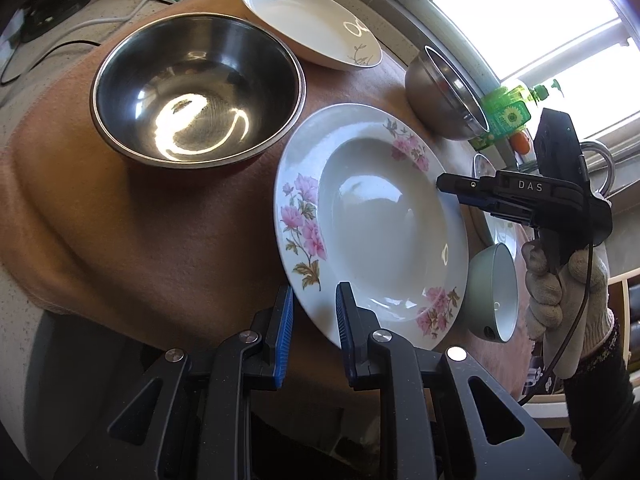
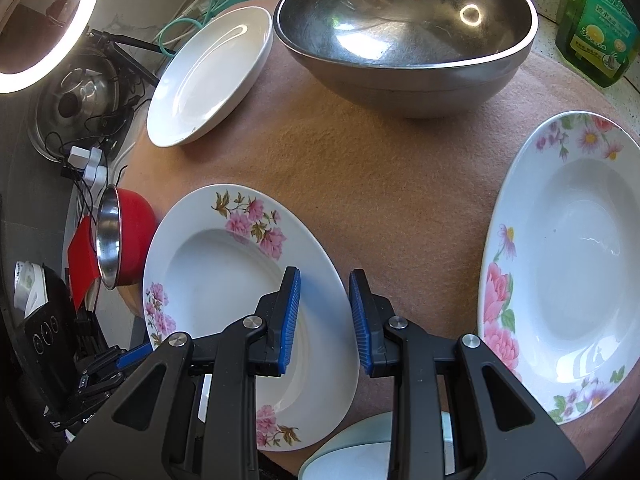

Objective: Organize plates and bowls

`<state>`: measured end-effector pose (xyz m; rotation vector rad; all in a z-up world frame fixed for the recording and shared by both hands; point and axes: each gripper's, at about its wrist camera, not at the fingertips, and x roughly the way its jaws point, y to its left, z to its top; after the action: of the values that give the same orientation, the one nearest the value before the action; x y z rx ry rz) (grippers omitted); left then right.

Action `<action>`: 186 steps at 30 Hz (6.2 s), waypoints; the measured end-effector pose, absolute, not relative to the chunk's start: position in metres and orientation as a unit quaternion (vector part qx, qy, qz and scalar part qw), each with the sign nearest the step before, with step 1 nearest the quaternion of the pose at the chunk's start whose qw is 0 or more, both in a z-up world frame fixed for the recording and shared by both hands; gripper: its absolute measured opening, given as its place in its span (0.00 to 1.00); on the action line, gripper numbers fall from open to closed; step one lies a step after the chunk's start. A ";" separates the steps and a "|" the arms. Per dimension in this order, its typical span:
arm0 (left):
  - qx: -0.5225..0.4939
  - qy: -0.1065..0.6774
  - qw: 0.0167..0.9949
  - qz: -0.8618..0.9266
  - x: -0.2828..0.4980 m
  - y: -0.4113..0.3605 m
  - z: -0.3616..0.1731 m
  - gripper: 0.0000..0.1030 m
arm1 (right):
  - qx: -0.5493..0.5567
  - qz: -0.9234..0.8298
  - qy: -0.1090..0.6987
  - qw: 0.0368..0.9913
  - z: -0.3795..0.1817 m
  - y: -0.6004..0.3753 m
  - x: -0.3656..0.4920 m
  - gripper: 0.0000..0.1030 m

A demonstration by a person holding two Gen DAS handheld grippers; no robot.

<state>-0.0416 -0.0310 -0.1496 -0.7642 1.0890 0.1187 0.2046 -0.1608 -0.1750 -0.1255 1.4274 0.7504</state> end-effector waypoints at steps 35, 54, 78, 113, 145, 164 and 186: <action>-0.341 0.517 0.783 0.061 -0.051 -0.031 -0.150 0.19 | -0.088 0.335 0.623 0.701 -0.170 -0.159 0.185 0.26; -0.294 0.505 0.810 0.046 -0.050 -0.038 -0.114 0.34 | -0.038 0.330 0.564 0.756 -0.115 -0.194 0.183 0.68; -0.261 0.473 0.840 -0.044 0.061 -0.074 -0.087 0.40 | 0.079 0.179 0.517 0.833 -0.089 -0.361 0.203 0.80; -0.294 0.540 0.778 -0.123 0.199 -0.144 -0.138 0.61 | 0.198 0.182 0.569 0.778 -0.166 -0.435 0.255 0.79; -0.271 0.546 0.782 -0.128 0.208 -0.153 -0.148 0.17 | 0.163 0.196 0.587 0.769 -0.172 -0.413 0.262 0.11; -0.272 0.519 0.797 -0.147 0.198 -0.150 -0.119 0.17 | 0.168 0.193 0.558 0.789 -0.132 -0.414 0.242 0.12; -0.313 0.450 0.832 -0.088 0.110 -0.067 -0.065 0.17 | 0.094 0.296 0.549 0.776 -0.084 -0.308 0.190 0.12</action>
<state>0.1096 -0.0672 -0.0648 -0.6629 0.9546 -0.1858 0.1902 -0.3083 -0.0835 0.2027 1.1882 0.6401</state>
